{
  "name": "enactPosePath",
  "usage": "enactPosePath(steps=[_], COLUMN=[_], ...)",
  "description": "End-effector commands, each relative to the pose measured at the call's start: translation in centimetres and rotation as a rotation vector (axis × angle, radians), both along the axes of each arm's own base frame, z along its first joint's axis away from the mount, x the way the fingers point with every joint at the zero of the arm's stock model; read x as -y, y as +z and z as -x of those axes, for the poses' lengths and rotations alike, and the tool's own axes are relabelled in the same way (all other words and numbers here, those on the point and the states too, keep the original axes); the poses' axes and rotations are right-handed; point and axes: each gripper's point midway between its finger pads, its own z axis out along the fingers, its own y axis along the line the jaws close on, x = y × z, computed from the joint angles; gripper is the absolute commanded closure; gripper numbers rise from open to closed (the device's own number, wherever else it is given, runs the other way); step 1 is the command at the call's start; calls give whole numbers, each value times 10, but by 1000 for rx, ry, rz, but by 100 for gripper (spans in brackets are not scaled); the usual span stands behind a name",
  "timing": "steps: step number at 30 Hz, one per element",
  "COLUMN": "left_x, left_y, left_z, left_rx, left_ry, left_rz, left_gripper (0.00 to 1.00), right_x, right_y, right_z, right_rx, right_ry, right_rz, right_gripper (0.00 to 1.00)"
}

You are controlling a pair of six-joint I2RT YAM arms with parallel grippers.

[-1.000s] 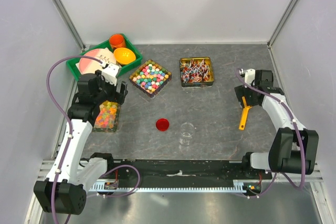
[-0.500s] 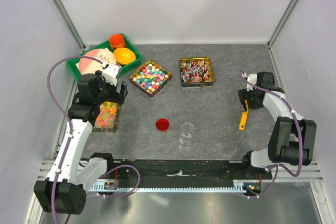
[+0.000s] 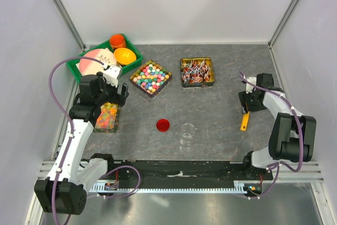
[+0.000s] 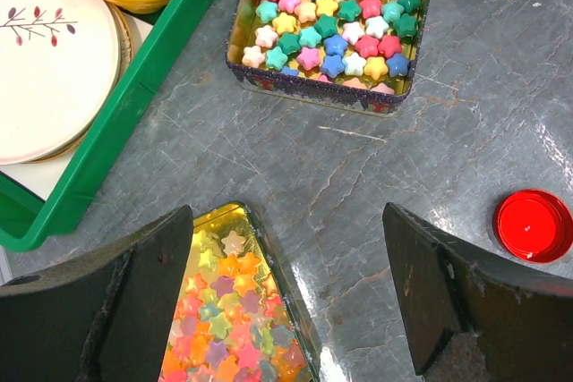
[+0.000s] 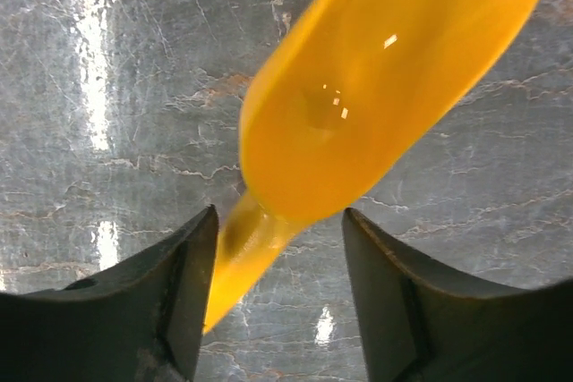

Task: Pack the candies
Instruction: Pick up the spatula from the center of the board.

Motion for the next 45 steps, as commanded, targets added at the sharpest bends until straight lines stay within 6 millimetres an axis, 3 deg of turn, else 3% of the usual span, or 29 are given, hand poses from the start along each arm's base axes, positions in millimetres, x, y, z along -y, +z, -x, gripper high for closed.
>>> enactPosePath(steps=[1,10,16,27,34,40,45], left_x=[4,4,4,3,6,14,33], left_y=[5,3,5,15,27,51,74], left_z=[-5,-5,-5,-5,-5,-6,0], left_rx=[27,20,24,47,49,68,74], left_ry=[-28,-25,-28,-28,-53,-94,-178], left_rz=[-2,-3,-2,-8,-15,-14,29], left_gripper=[7,7,7,7,7,7,7], right_x=[-2,-11,-17,-42,-57,-66,-89], right_y=[-4,-4,9,34,51,68,89], right_z=[-3,-11,-22,-37,-32,-33,-32], right_rx=[-17,-13,35,126,162,203,244], right_ry=[2,31,68,163,230,262,322], right_rz=[-22,11,62,112,103,101,71], right_gripper=[40,61,78,90,94,98,100])
